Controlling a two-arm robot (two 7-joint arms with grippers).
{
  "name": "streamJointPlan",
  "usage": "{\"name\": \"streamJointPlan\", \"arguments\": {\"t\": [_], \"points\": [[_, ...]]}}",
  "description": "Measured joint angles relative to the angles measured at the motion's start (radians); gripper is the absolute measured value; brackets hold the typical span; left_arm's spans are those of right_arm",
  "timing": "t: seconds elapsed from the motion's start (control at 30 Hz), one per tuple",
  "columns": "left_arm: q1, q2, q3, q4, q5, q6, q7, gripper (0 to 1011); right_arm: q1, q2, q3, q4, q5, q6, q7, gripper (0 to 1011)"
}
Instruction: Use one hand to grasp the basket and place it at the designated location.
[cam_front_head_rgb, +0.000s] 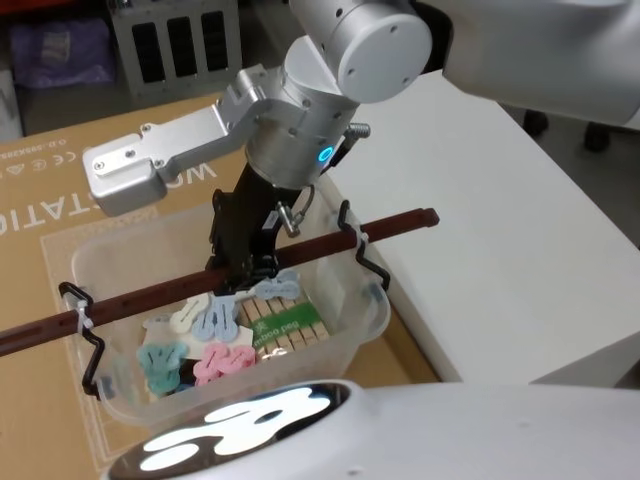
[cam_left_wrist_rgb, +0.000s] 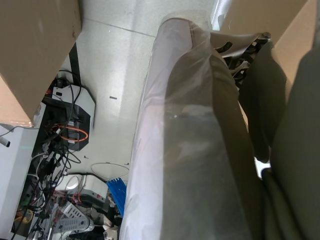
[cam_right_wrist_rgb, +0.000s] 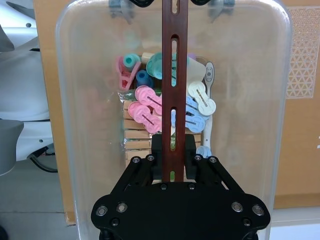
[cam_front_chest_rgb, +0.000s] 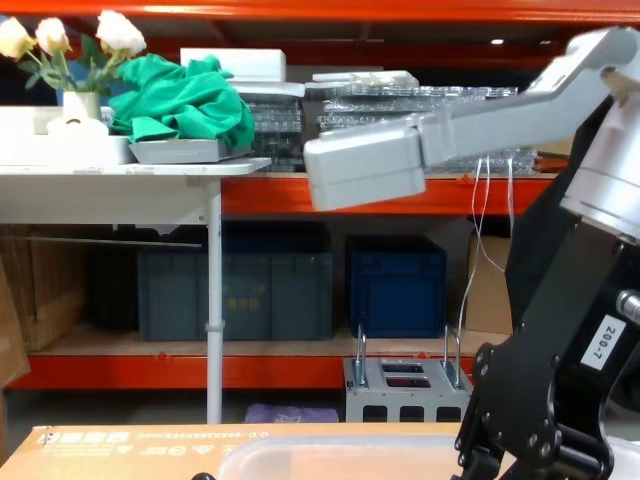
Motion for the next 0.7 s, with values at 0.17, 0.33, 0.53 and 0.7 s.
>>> {"name": "streamJointPlan", "arguments": {"t": [0.17,0.33,0.53,0.7], "points": [[0.0,0.0,0.0,0.0,0.0,0.0,0.0,0,0.004,-0.002,-0.013,0.003,-0.007,0.007,-0.003,249],[0.0,0.0,0.0,0.0,0.0,0.0,0.0,0,0.009,-0.001,-0.023,0.004,-0.008,0.007,-0.011,423],[0.0,0.0,0.0,0.0,0.0,0.0,0.0,0,0.014,0.0,-0.027,0.007,-0.007,0.006,-0.017,610],[0.0,0.0,0.0,0.0,0.0,0.0,0.0,0,0.016,0.001,-0.03,0.007,-0.006,0.004,-0.021,766]]}}
